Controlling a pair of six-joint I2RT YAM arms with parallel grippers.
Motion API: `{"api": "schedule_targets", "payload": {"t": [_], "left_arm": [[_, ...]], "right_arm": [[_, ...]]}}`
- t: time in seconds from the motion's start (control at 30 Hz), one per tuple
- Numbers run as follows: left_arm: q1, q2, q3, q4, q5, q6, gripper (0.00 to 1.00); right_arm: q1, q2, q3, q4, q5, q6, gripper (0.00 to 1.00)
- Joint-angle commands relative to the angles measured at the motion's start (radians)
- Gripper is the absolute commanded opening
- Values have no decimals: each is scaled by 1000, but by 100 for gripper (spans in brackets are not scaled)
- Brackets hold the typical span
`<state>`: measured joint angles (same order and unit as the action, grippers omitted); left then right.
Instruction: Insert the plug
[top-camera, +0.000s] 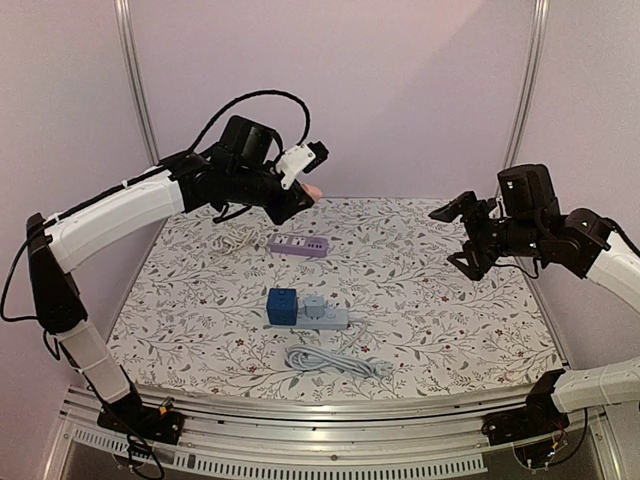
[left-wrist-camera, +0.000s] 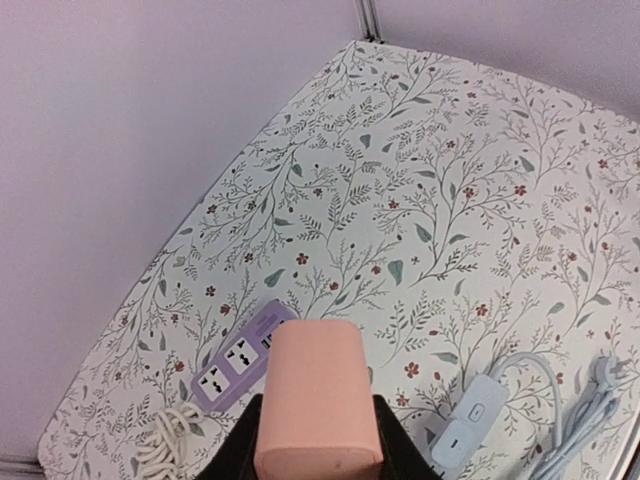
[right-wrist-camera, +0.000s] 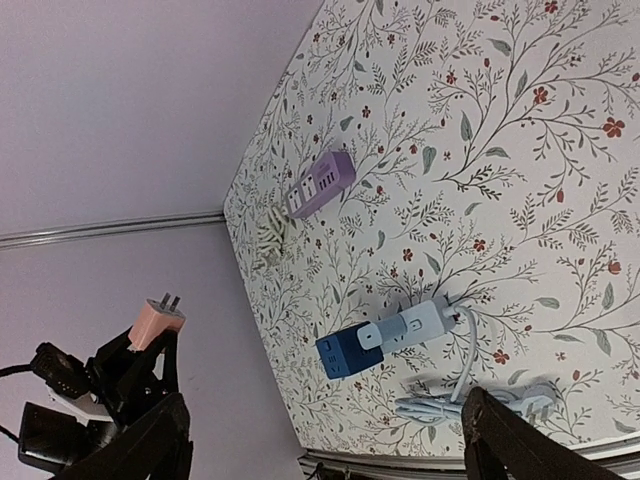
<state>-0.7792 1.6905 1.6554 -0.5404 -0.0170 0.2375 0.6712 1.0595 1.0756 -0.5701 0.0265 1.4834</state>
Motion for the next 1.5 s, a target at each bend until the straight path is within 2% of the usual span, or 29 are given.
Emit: {"api": "schedule_targets", "payload": {"t": [0.0, 0.23, 0.47, 0.53, 0.97, 1.47], "left_arm": [[36, 34, 29, -80, -62, 210, 0], [93, 166, 179, -224, -62, 378, 0], [138, 310, 286, -288, -49, 492, 0], [149, 349, 315, -315, 5, 538, 0], [211, 624, 518, -209, -43, 595, 0], [255, 787, 550, -39, -224, 604, 0]], "right_arm": [[-5, 56, 107, -210, -10, -231, 93], [-5, 124, 132, -288, -104, -334, 91], [-4, 63, 73, -344, -97, -334, 90], [-4, 44, 61, -379, -87, -339, 90], [-4, -2, 15, -504, -99, -349, 88], [-4, 57, 33, -518, -103, -384, 87]]}}
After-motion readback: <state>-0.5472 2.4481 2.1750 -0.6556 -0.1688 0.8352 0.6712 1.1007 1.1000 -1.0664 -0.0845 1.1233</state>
